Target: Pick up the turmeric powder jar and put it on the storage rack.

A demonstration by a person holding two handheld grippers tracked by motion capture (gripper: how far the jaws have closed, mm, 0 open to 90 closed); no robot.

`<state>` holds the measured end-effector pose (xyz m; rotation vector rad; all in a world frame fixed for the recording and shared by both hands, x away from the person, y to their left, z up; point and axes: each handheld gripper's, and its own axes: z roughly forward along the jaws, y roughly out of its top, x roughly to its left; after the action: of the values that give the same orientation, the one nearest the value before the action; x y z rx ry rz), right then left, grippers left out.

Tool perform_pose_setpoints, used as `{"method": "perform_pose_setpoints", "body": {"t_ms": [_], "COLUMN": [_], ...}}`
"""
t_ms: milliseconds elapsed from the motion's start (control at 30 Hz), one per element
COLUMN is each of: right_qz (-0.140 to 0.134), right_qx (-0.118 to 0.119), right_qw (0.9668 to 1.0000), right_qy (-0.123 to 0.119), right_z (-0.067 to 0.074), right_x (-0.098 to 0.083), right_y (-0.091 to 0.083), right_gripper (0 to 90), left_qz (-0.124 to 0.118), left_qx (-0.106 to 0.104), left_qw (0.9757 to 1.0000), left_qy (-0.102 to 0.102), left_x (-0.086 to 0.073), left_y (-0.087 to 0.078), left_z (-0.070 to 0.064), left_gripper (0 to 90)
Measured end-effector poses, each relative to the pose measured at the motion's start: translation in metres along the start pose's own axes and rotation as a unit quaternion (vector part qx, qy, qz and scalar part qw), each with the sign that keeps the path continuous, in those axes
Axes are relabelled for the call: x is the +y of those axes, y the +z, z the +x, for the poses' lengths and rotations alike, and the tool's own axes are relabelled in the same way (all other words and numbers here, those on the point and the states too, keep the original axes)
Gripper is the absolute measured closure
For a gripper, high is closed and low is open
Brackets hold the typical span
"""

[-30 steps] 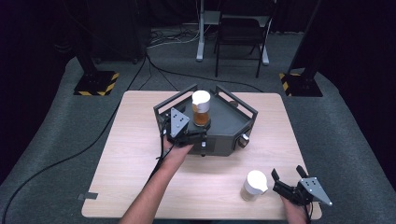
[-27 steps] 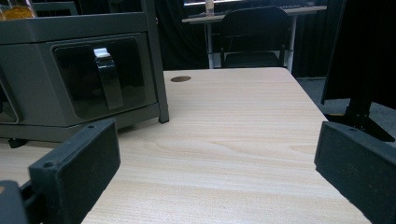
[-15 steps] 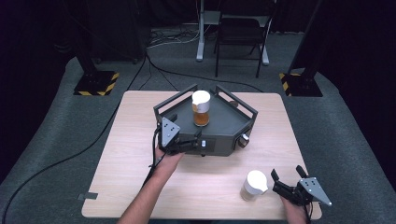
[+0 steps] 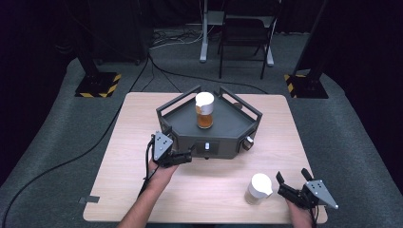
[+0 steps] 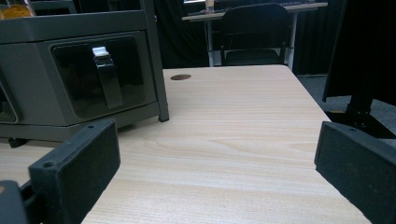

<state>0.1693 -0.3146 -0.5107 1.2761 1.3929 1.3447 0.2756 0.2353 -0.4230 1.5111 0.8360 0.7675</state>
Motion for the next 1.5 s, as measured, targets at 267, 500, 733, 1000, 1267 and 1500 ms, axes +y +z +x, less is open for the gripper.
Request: {"method": "perform_pose_setpoints", "body": {"t_ms": [267,500,733,1000,1267,1500], "right_qz": [0.0,-0.002,-0.001,0.0,0.001,0.001], "right_qx": [0.0,-0.001,-0.002,-0.002,-0.001,-0.001], "right_qw": [1.0,1.0,1.0,1.0,1.0,1.0], "right_qy": [0.0,0.001,-0.001,-0.001,-0.001,-0.002], "right_z": [0.0,0.0,0.001,0.001,0.001,0.001], "right_x": [0.0,-0.001,-0.001,0.0,0.0,0.0], "right_y": [0.0,0.0,0.0,0.0,0.0,0.0], "right_gripper": [0.0,0.0,0.0,0.0,0.0,0.0], "left_qz": [0.008,0.012,0.014,0.018,0.028,0.035], "left_qx": [0.0,0.005,0.008,0.009,0.011,0.015], "left_qw": [1.0,0.9998,0.9997,0.9995,0.9993,0.999], "left_qy": [-0.001,-0.014,-0.018,-0.023,-0.023,-0.025], "left_x": [-0.015,-0.029,-0.041,-0.053,-0.062,-0.068], "left_y": [-0.01,-0.018,-0.027,-0.032,-0.037,-0.04], "left_z": [0.004,0.007,0.01,0.011,0.014,0.015], "left_gripper": [1.5,1.4,1.4,1.3,1.4,1.4]}}
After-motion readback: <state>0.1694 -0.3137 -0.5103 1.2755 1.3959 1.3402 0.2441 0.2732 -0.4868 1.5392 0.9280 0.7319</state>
